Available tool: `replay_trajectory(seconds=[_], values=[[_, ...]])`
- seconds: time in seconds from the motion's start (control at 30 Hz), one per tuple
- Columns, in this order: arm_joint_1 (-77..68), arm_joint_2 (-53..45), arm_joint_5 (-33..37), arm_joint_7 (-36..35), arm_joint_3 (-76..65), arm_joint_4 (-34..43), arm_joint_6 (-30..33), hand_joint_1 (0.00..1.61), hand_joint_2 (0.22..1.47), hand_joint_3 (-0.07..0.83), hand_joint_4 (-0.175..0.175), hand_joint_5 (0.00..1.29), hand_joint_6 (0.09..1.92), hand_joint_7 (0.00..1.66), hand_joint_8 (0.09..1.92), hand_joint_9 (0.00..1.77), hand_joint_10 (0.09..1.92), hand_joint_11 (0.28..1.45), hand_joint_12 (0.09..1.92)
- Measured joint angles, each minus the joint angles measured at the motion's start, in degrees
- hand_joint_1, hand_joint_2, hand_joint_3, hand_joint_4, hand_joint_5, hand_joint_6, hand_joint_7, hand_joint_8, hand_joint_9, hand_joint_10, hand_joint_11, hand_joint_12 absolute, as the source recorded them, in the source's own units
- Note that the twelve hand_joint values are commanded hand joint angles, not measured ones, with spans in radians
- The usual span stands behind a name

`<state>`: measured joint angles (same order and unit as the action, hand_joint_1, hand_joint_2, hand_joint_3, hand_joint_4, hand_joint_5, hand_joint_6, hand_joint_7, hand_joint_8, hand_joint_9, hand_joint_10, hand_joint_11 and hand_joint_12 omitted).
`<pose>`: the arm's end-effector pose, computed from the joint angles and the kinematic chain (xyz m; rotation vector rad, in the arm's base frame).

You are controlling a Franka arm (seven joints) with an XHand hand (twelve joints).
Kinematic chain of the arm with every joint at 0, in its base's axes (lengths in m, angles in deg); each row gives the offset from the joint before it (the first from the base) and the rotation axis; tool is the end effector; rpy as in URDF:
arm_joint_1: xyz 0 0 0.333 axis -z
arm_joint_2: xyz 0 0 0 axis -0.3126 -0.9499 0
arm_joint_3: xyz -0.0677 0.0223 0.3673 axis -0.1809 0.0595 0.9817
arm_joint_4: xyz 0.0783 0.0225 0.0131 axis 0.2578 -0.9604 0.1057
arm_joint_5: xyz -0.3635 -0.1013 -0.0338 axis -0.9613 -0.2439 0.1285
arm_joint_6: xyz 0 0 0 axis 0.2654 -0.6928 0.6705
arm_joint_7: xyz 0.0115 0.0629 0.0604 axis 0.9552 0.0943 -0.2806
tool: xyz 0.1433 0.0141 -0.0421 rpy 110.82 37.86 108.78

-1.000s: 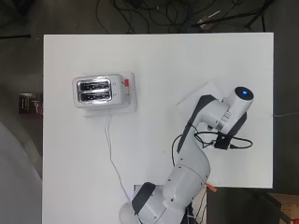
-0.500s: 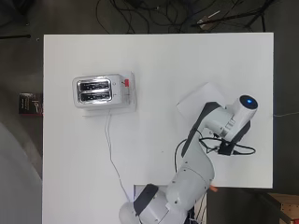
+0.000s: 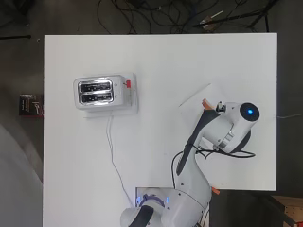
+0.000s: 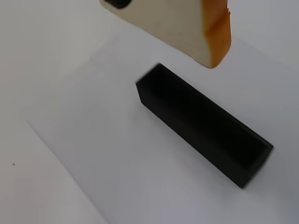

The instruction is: Teleoperate dual arm-hand system to toast a bread

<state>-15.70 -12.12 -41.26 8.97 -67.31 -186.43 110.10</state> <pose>0.4006 -0.3045 0.4629 -2.7473 -1.0443 0.3449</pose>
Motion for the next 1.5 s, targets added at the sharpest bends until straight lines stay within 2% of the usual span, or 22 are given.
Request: replay_trajectory(seconds=[0.1,0.2,0.3,0.43,0.57,0.7,0.97,1.1,1.27,1.4,1.5], values=[[-0.6,2.2,3.4,-1.5,3.8,1.5,-0.3,1.20,1.25,0.002,-0.175,0.56,1.45,0.93,1.21,1.45,0.09,0.64,0.91],[-1.5,3.2,5.0,-2.3,12.2,3.9,-0.8,1.21,1.22,-0.002,-0.173,0.62,1.38,0.96,1.16,1.46,0.09,0.63,0.92],[-3.1,3.5,6.6,-1.5,22.6,5.9,-0.7,1.22,1.20,0.000,-0.173,0.67,1.32,1.00,1.09,1.44,0.09,0.63,0.80],[-5.1,2.2,7.7,1.7,35.0,9.2,0.3,1.23,1.18,0.003,-0.175,0.67,1.29,1.04,1.03,1.44,0.09,0.69,0.49],[-6.3,0.2,9.2,3.5,41.5,10.1,1.8,1.22,1.19,0.001,-0.175,0.66,1.33,1.03,1.02,1.41,0.09,0.72,0.44],[-7.1,-5.3,13.8,1.6,43.7,12.1,2.5,1.22,1.20,-0.001,-0.175,0.65,1.35,1.03,1.02,1.40,0.09,0.71,0.42],[-7.5,-11.1,17.3,0.7,45.0,15.1,-0.7,1.21,1.21,0.000,-0.175,0.61,1.38,1.00,1.08,1.40,0.09,0.72,0.38],[-7.4,-10.0,17.0,0.8,44.7,14.8,-1.0,1.23,1.19,-0.001,-0.175,0.66,1.34,1.04,0.99,1.41,0.09,0.74,0.37],[-7.4,-7.5,17.2,-0.2,44.3,13.9,2.7,1.23,1.18,-0.001,-0.175,0.67,1.31,1.06,0.98,1.43,0.09,0.75,0.38],[-7.3,-7.6,17.5,-0.8,44.1,13.9,0.7,1.23,1.18,0.000,-0.175,0.66,1.32,1.05,0.98,1.43,0.09,0.74,0.38],[-7.2,-7.3,17.4,-1.4,43.2,12.2,1.6,1.23,1.18,-0.001,-0.175,0.67,1.32,1.07,0.95,1.42,0.09,0.74,0.39]])
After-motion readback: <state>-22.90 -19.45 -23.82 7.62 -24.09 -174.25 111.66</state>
